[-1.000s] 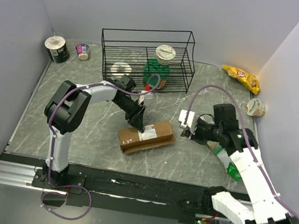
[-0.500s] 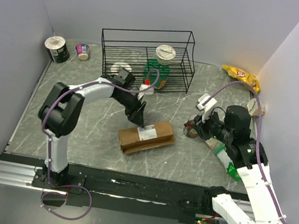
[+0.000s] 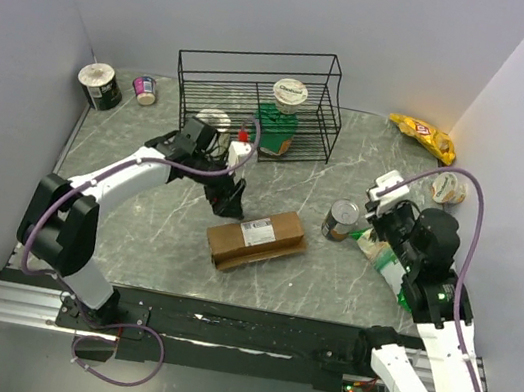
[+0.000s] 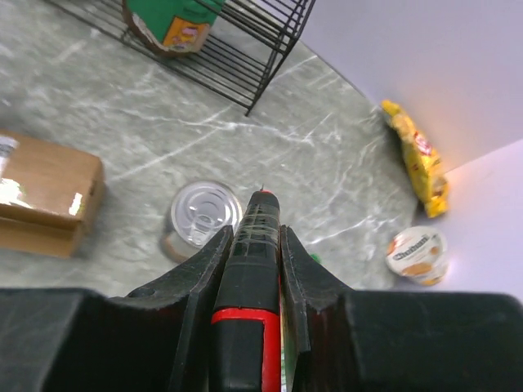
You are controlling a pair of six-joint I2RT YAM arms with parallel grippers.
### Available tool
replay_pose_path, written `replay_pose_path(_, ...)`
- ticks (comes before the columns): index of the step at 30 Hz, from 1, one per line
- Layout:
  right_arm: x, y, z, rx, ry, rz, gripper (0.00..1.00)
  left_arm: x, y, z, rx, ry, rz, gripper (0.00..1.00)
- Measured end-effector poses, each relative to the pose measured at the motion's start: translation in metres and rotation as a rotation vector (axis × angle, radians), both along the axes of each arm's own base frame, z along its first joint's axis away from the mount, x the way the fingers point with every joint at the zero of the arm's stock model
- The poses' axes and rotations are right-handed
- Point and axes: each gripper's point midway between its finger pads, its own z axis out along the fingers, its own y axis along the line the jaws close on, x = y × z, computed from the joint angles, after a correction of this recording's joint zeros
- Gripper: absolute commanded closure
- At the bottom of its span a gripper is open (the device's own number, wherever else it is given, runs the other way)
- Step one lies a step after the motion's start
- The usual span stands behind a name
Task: Unpack the express box
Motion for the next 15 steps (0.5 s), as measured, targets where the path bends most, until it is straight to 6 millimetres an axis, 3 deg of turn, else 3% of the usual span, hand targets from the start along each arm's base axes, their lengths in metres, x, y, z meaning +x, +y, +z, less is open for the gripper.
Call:
replay_pose_path(4,0.0,-0.004,-0.023,-0.114,-0.043,0.037,1.0,-0.01,0.011,-0.026,0.086,0.002,0.018,0.04)
replay_pose_path(8,-0.005,0.001,-0.049,-0.229,-0.097,0.121,1.0,-0.013,0.018,-0.029,0.125,-0.034,0.033,0.04)
replay_pose_path(15,-0.024,0.04,-0.091,-0.41,-0.237,0.421,1.0,-0.003,0.022,-0.026,0.15,-0.077,0.072,0.03)
